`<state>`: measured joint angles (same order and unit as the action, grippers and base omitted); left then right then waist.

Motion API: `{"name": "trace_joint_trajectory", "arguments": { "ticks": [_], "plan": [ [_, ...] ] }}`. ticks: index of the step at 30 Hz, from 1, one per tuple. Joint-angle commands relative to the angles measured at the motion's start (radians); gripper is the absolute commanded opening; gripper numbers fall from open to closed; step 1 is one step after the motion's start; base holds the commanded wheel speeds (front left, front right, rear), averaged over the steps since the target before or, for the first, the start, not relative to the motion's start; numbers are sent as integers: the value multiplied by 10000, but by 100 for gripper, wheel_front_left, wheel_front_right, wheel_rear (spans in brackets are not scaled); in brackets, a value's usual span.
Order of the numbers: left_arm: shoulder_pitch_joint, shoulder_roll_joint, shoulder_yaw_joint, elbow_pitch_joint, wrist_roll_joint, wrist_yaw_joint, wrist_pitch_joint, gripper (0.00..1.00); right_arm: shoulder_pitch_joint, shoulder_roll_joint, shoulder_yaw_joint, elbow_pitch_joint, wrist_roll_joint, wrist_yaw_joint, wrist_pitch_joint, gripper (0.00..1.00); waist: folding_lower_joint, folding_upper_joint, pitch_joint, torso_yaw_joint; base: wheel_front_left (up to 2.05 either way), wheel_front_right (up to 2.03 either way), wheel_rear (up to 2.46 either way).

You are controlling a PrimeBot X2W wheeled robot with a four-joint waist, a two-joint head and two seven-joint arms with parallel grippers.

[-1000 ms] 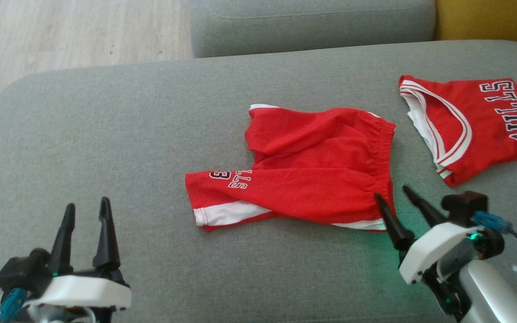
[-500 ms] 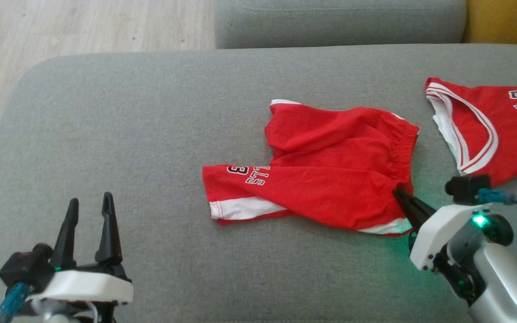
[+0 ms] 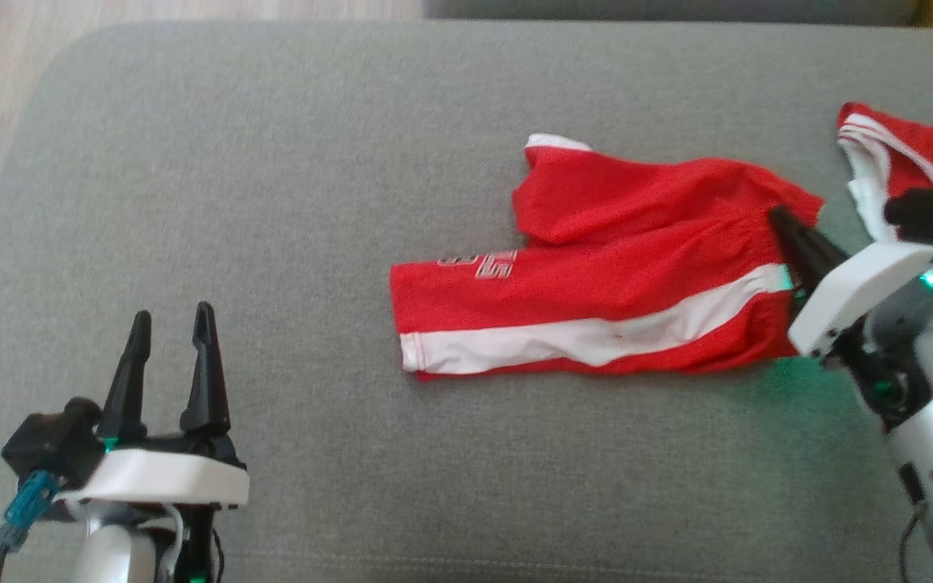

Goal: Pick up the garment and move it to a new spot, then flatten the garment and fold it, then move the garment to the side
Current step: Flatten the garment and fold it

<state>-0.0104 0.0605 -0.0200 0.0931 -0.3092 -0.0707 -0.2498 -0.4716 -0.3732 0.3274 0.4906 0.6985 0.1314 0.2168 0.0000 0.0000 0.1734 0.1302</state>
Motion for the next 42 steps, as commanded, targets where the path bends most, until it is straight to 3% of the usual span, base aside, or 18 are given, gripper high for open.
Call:
{"name": "trace_joint_trajectory", "arguments": {
  "ticks": [1,7,8,9,10,11,17,27,32,42],
  "plan": [
    [-439,60,361,-259,97,-53,-120,100,-373,-236,-23,-62,68,-7,-142,0,0,0,232,140,0,0,0],
    [-716,-10,374,-49,176,-192,-120,100,-1049,-201,-151,1300,192,-7,-319,0,0,0,502,270,0,0,0],
    [-740,-20,381,-10,185,-208,-120,100,-1106,-185,-49,1474,205,-7,-290,7,0,0,507,273,0,0,0],
    [-756,-28,390,25,199,-221,-120,100,-1150,-163,67,1630,222,-7,-273,40,0,0,491,267,0,0,0],
    [-762,-36,404,61,213,-230,-120,100,-1170,-106,159,1752,292,-7,-266,81,0,0,450,247,0,0,0],
    [-759,-43,418,101,226,-237,-120,100,-1186,-61,250,1838,357,-7,-295,100,0,0,386,215,0,0,0],
    [-628,-63,557,188,362,-295,-120,100,-1167,-125,683,1979,513,-7,-935,100,0,0,-190,-151,0,0,0],
    [-117,65,1104,-252,723,-303,-120,100,-705,-480,612,787,-338,-7,-3334,100,0,0,-1152,-1033,0,0,0],
    [55,158,1204,-350,880,-225,-120,100,40,-10,17,20,-1453,-7,-4478,100,0,0,-1364,-1324,0,0,0],
    [182,124,1330,-232,709,-123,-120,100,2466,1279,-1251,-1687,-3264,-7,-4774,100,0,0,-1628,-1445,0,0,0]
  ]
}}
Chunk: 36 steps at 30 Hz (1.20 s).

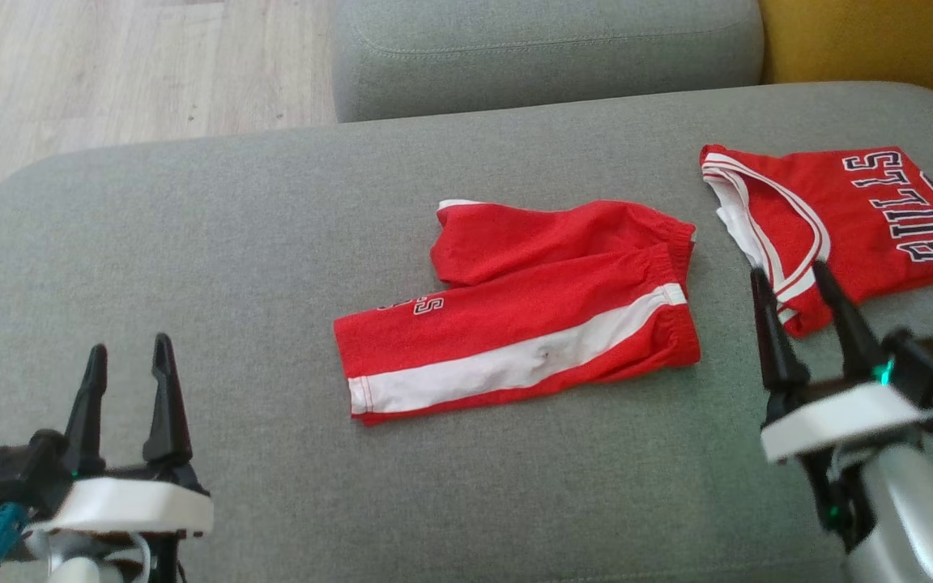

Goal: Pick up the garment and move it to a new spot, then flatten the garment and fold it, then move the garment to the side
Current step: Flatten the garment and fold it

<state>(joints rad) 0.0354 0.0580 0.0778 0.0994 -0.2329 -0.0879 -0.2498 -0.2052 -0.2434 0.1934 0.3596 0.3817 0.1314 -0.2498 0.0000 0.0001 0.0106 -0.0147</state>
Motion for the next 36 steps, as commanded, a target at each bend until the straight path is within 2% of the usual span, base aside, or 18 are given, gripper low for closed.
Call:
{"name": "trace_joint_trajectory", "arguments": {
  "ticks": [1,8,27,29,31,36],
  "plan": [
    [-286,143,330,-245,-61,38,-120,100,-42,90,19,-455,-201,-7,-111,100,0,-1,-7,5,0,0,0],
    [-343,107,215,-84,-11,-11,-120,100,258,428,-241,-659,-627,-7,-117,100,0,-1,20,11,0,0,0],
    [-348,116,82,132,-29,-75,13,100,133,418,-235,-359,-549,-7,196,100,0,-1,26,96,0,0,0],
    [-418,250,-83,177,-17,-136,238,100,-31,372,-118,-286,-448,-7,452,100,0,-1,114,104,0,0,0],
    [-617,308,-371,173,-303,-244,787,100,-480,256,143,-18,-72,-7,1331,100,0,-1,285,120,0,0,0],
    [-809,388,-1478,319,-1285,-391,2937,100,-1426,-49,685,650,962,-7,3432,100,0,-1,636,294,0,0,0]
  ]
}}
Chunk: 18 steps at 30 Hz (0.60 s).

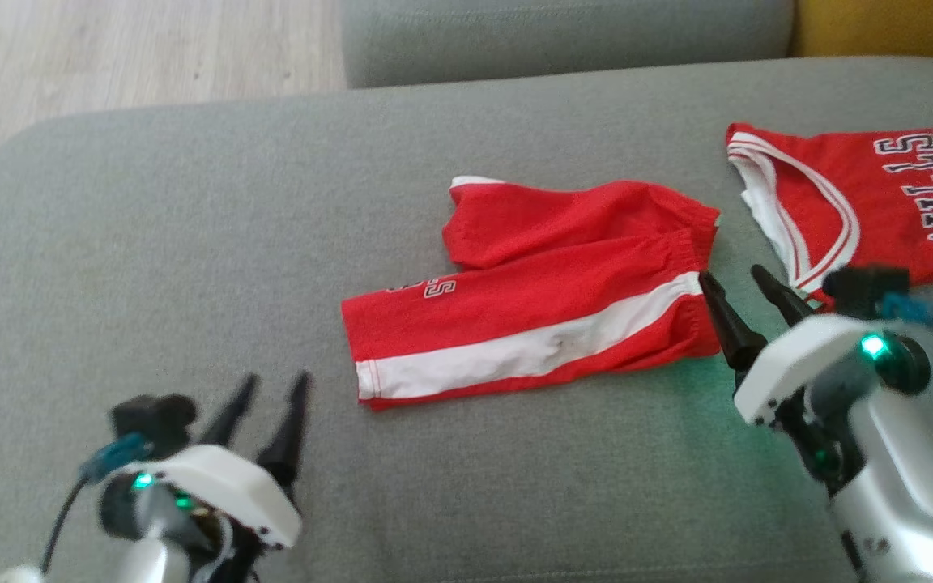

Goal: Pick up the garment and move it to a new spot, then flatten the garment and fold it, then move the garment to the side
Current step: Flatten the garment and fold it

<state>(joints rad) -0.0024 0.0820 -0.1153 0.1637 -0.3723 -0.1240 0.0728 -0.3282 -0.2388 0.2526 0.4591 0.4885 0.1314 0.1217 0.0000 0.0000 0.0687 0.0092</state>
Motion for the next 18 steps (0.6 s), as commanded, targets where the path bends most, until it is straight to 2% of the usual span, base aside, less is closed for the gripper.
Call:
{"name": "trace_joint_trajectory", "arguments": {
  "ticks": [1,4,8,13,18],
  "plan": [
    [-470,166,254,-285,-156,-42,177,100,-373,-193,231,-218,135,-7,198,100,0,0,137,105,0,0,0],
    [-776,310,-324,-293,-974,-60,1267,100,-1050,-610,479,283,796,-7,1723,100,0,0,457,316,0,0,0],
    [-1123,441,-913,-229,-1453,-63,1657,100,-1490,-750,483,716,1266,-7,2984,100,0,0,715,461,0,0,0],
    [-1589,467,-1494,173,-1902,-65,1656,100,-1692,-830,618,791,1611,-7,3704,100,0,0,979,573,0,0,0],
    [-1993,595,-2059,722,-2199,-66,1549,100,-1717,-813,896,615,1895,-7,3892,100,0,0,1120,524,0,0,0]
  ]
}}
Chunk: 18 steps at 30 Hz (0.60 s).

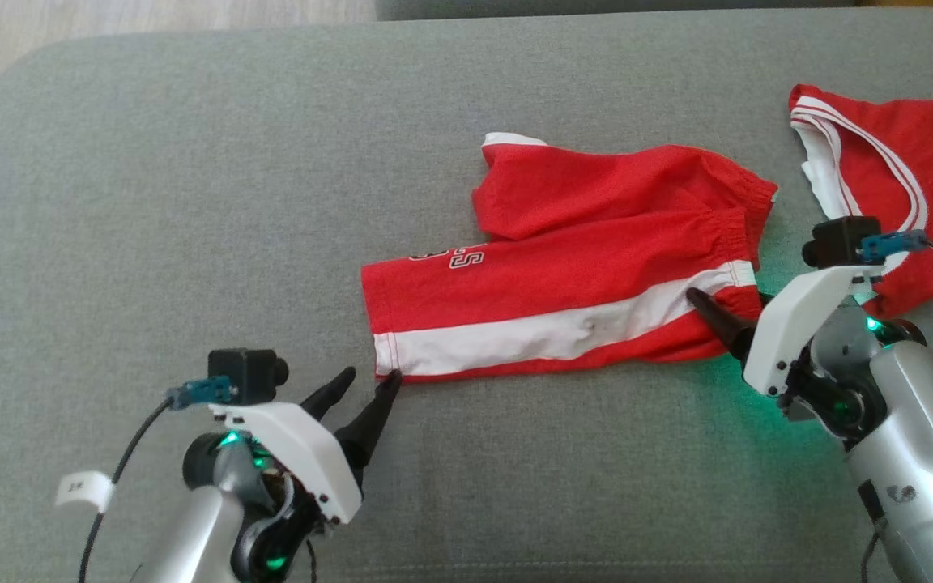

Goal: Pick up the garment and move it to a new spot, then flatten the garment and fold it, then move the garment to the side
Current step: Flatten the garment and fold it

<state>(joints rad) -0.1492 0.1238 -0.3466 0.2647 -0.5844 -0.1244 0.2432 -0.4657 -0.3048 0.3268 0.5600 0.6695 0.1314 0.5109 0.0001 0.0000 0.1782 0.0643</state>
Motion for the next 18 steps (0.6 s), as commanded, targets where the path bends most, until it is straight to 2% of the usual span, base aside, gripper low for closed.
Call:
{"name": "trace_joint_trajectory", "arguments": {
  "ticks": [1,13,18],
  "plan": [
    [-600,196,149,-222,-162,-62,-219,100,-348,-162,206,-446,136,-7,3,100,-1,0,46,-45,0,0,0],
    [-1294,499,-743,850,-717,-63,-781,100,-469,-344,818,-1140,512,-7,-494,100,-1,0,96,-353,0,0,0],
    [-1459,578,-955,997,-882,-63,-854,100,-662,-353,971,-1043,676,-7,-555,100,-1,0,208,-381,0,0,0]
  ]
}}
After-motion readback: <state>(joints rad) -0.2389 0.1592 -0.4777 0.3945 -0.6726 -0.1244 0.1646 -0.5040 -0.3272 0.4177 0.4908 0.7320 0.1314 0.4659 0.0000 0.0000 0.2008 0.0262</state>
